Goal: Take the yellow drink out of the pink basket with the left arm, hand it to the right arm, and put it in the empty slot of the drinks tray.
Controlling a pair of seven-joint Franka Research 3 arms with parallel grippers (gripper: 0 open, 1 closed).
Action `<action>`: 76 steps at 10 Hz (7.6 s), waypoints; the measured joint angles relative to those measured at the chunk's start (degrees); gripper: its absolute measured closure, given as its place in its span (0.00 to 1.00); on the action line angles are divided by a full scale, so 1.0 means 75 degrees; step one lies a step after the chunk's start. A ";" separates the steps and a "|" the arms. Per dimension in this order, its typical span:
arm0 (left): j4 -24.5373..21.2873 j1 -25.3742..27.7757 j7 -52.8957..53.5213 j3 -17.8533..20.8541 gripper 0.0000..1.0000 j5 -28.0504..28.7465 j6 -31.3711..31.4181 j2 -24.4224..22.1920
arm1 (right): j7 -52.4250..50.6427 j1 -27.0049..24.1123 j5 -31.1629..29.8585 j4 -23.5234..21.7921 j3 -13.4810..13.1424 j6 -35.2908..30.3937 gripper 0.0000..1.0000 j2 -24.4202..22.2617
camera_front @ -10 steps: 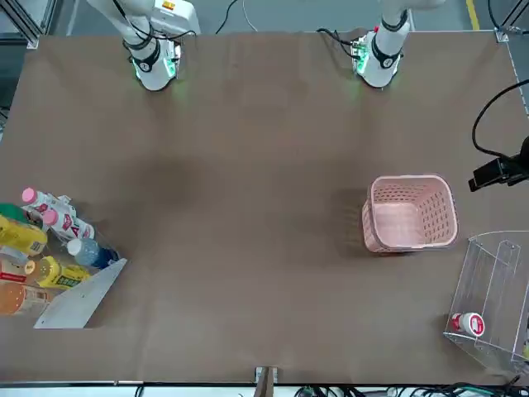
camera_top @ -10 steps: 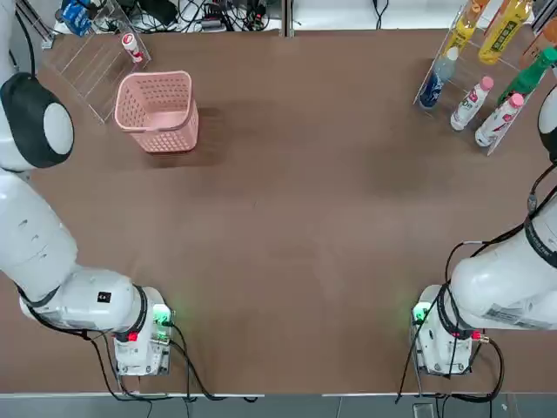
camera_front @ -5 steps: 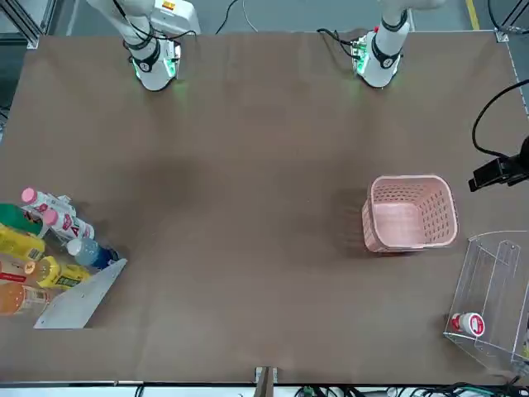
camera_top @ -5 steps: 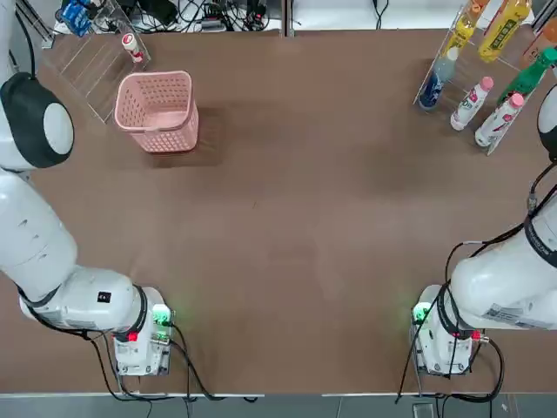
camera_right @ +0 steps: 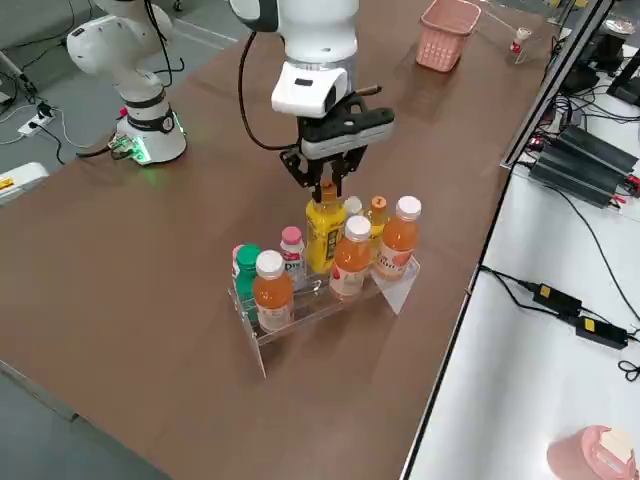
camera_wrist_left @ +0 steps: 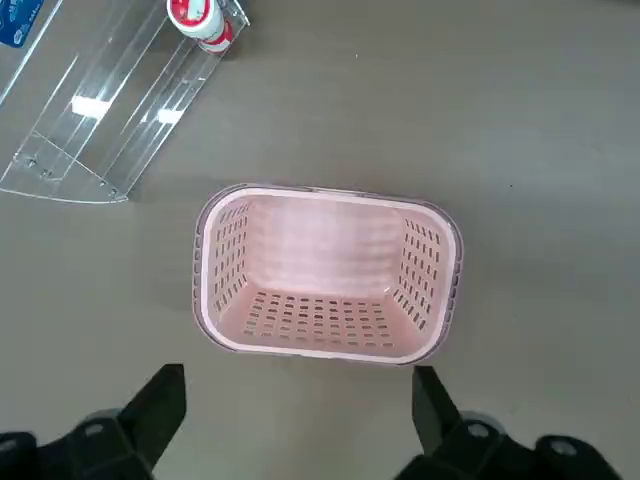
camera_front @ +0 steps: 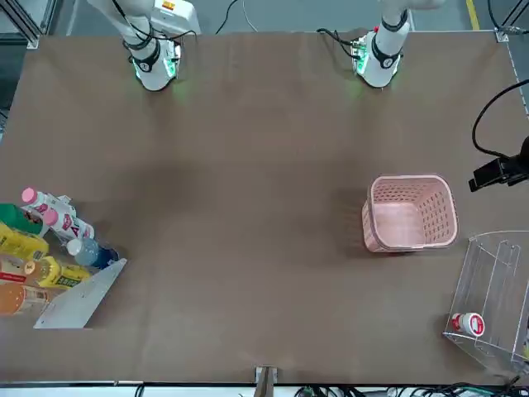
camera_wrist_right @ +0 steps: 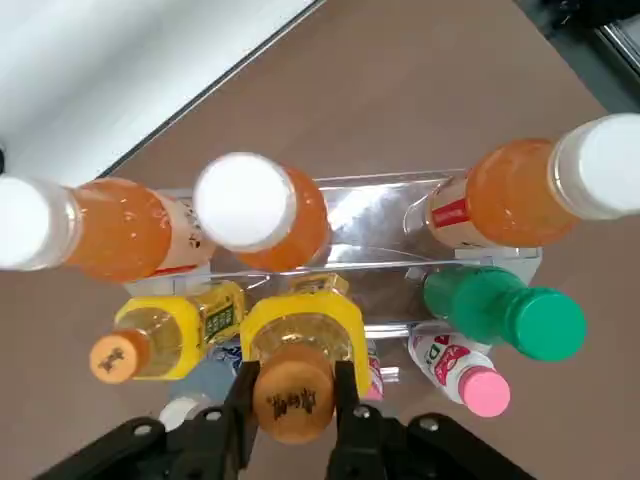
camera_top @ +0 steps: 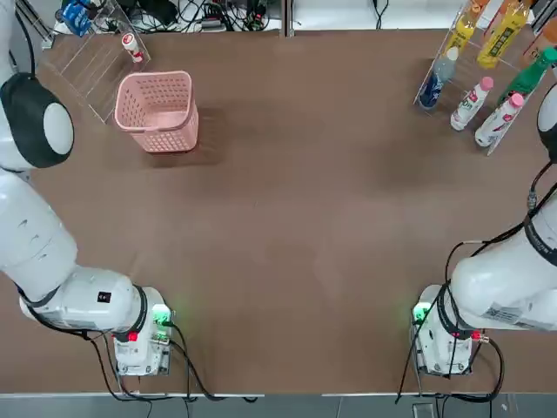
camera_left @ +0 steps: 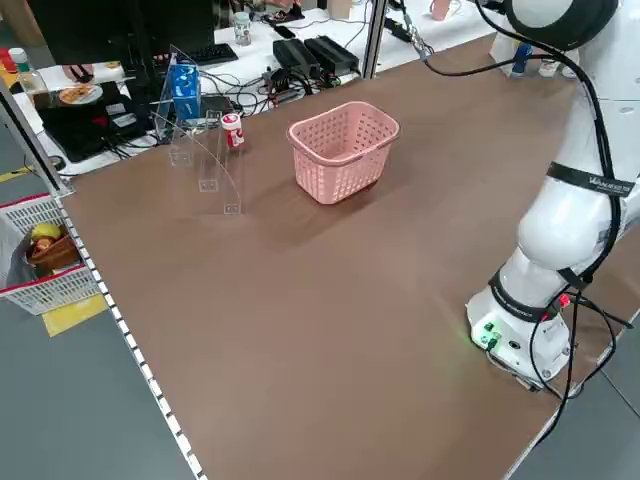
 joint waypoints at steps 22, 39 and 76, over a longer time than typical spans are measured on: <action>0.0000 0.0001 0.0000 0.0002 0.00 0.0000 0.0000 0.0000 | -0.0089 0.0084 0.0015 -0.0825 0.0056 0.0655 0.66 0.0113; 0.0000 0.0001 0.0000 0.0007 0.00 0.0000 0.0000 0.0000 | -0.0332 0.0085 -0.0111 -0.1370 0.0036 0.0706 0.66 -0.0450; 0.0000 0.0025 0.0000 0.0018 0.00 0.0000 0.0001 0.0000 | -0.1007 0.1369 -0.0111 -0.1084 0.0947 -0.2211 0.01 -0.2809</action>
